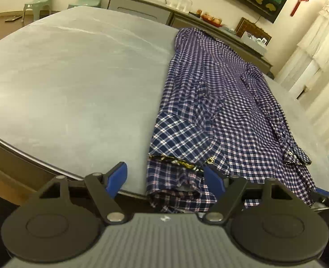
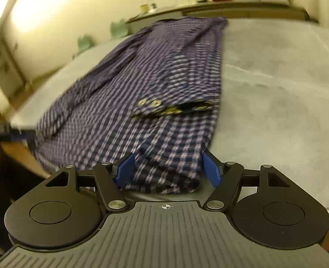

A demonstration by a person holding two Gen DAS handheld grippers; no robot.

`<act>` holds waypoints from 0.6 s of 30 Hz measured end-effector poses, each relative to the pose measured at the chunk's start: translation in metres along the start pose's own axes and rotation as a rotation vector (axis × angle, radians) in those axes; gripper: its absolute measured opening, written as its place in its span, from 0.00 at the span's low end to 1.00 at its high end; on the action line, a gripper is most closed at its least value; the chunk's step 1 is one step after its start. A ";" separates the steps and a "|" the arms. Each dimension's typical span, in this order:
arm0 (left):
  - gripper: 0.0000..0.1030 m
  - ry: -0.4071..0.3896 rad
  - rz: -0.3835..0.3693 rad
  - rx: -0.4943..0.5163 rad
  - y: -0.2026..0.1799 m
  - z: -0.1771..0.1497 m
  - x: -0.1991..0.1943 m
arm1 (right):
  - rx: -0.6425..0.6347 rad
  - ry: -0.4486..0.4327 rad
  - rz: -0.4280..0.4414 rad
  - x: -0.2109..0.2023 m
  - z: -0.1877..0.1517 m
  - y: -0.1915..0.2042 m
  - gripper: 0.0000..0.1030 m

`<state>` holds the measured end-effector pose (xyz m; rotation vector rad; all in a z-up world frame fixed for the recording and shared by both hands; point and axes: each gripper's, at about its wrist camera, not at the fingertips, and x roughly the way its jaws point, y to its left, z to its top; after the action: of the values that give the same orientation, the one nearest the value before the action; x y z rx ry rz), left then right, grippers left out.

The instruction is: Fold clothes

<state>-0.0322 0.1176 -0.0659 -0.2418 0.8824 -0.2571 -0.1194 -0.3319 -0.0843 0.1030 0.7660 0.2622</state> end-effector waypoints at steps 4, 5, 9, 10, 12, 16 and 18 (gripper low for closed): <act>0.12 0.027 -0.004 0.055 -0.011 0.002 0.010 | -0.096 0.003 -0.051 -0.002 0.001 0.016 0.10; 0.08 0.032 0.002 0.061 -0.013 0.003 0.011 | -0.086 0.005 -0.044 -0.003 0.002 0.015 0.07; 0.05 0.047 -0.076 0.011 -0.003 0.009 0.008 | -0.035 0.002 -0.007 -0.008 0.010 0.011 0.03; 0.05 0.046 -0.110 0.002 -0.002 0.017 0.006 | -0.018 -0.005 0.014 -0.010 0.016 0.008 0.03; 0.04 0.044 -0.179 -0.013 0.001 0.033 0.002 | 0.017 -0.022 0.060 -0.016 0.030 0.003 0.03; 0.04 0.011 -0.282 -0.061 0.001 0.101 0.016 | 0.111 -0.073 0.168 -0.021 0.090 -0.021 0.03; 0.04 -0.016 -0.293 -0.113 0.003 0.150 0.039 | 0.177 -0.099 0.195 -0.013 0.130 -0.040 0.03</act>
<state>0.1094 0.1226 -0.0038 -0.4791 0.8459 -0.4770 -0.0296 -0.3735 0.0101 0.3569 0.6798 0.3710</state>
